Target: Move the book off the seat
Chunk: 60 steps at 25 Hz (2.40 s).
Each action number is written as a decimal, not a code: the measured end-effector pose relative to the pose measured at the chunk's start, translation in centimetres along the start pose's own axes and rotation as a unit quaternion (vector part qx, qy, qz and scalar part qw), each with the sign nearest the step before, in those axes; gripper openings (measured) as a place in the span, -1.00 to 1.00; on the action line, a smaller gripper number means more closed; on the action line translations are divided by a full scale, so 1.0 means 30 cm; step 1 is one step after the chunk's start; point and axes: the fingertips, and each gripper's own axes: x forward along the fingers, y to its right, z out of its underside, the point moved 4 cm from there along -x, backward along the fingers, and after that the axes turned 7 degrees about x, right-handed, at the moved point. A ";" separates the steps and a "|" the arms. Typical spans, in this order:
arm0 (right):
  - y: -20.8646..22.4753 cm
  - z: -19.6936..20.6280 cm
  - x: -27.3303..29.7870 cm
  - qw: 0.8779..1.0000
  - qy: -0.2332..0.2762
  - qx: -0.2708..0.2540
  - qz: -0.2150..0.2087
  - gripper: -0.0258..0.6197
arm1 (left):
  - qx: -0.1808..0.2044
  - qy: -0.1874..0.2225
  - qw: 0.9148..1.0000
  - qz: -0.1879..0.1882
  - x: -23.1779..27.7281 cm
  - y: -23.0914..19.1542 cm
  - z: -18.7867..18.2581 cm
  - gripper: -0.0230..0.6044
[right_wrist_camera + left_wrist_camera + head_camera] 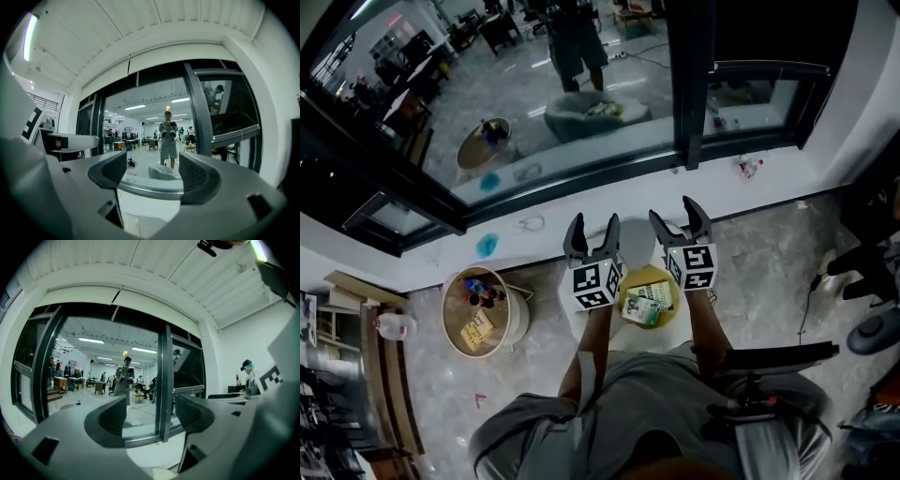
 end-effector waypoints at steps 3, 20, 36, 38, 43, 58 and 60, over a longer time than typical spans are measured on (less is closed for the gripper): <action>-0.019 -0.010 0.017 1.000 0.003 -0.009 0.001 0.19 | 0.000 0.001 1.000 -0.006 -0.015 -0.054 0.009 0.14; -0.093 0.135 0.132 0.998 -0.064 -0.011 0.008 0.19 | -0.034 -0.055 0.998 -0.014 -0.023 -0.201 0.217 0.14; -0.003 0.957 0.075 0.979 -0.185 0.040 0.068 0.19 | -0.053 -0.217 0.972 0.074 -0.009 -0.122 1.089 0.14; 0.031 1.102 0.055 0.974 -0.208 0.047 0.080 0.19 | -0.056 -0.241 0.965 0.084 -0.015 -0.109 1.231 0.14; 0.092 1.484 -0.008 0.955 -0.267 0.066 0.111 0.19 | -0.055 -0.293 0.948 0.112 -0.047 -0.088 1.579 0.17; 0.163 2.399 -0.150 0.900 -0.378 0.149 0.158 0.19 | -0.110 -0.417 0.885 0.175 -0.166 0.053 2.525 0.27; 0.161 2.491 -0.174 0.891 -0.392 0.165 0.160 0.19 | -0.113 -0.433 0.875 0.185 -0.188 0.069 2.612 0.28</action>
